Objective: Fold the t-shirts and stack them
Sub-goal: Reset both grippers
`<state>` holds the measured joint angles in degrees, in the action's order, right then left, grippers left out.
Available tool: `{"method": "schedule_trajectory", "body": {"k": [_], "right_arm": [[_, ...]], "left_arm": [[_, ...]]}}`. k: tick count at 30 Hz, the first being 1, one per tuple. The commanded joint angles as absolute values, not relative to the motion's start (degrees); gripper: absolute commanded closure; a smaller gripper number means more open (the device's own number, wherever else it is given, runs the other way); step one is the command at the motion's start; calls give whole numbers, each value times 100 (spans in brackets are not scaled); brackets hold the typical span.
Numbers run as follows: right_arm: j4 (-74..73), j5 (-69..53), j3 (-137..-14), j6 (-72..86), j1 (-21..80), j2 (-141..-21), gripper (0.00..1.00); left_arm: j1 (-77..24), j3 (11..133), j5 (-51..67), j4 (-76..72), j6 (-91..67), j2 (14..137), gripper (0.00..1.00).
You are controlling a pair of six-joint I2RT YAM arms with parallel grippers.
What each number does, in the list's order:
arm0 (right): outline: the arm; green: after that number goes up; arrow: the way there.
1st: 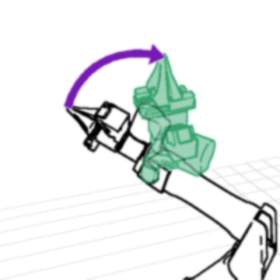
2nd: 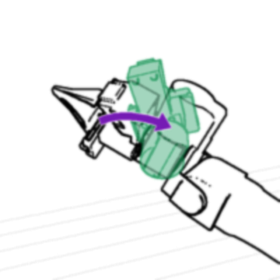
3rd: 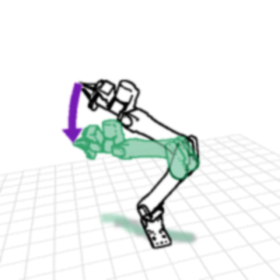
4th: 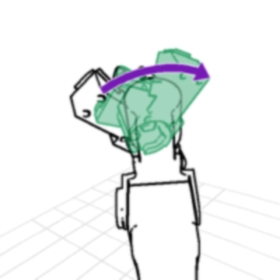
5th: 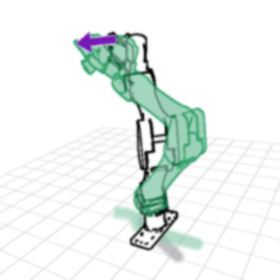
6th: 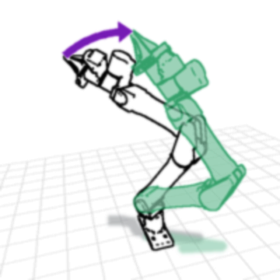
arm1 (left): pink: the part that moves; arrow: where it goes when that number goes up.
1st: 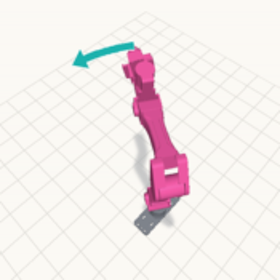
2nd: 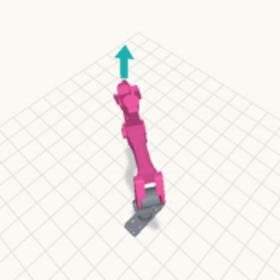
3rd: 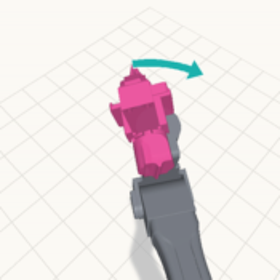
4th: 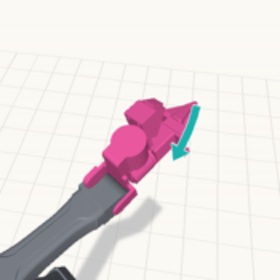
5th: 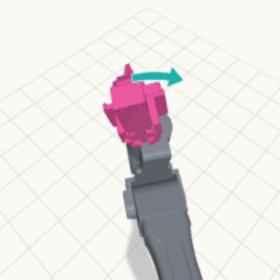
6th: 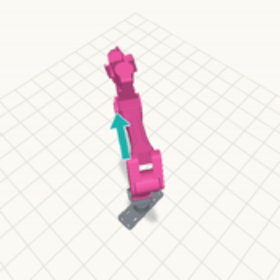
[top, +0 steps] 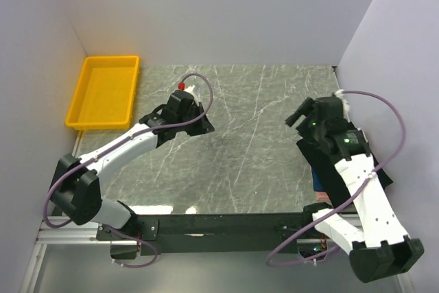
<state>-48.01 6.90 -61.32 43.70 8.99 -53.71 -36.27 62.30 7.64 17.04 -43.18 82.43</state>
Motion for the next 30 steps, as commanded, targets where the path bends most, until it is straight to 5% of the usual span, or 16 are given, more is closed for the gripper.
{"method": "schedule_trajectory", "body": {"k": [1, 11, 30], "right_arm": [[-3852, 931, -5819, 4658, 1745, -5510, 12], [-2673, 1187, -5485, 4123, 3585, -6477, 11], [-2267, 1046, -5273, 3674, 3770, -6803, 9]], "left_arm": [[-3639, 5960, 352, 1600, -4377, 7806, 90], [-3630, 4826, -217, 1450, -4649, 6462, 87], [-3630, 3929, -607, 1028, -4940, 5572, 86]]}}
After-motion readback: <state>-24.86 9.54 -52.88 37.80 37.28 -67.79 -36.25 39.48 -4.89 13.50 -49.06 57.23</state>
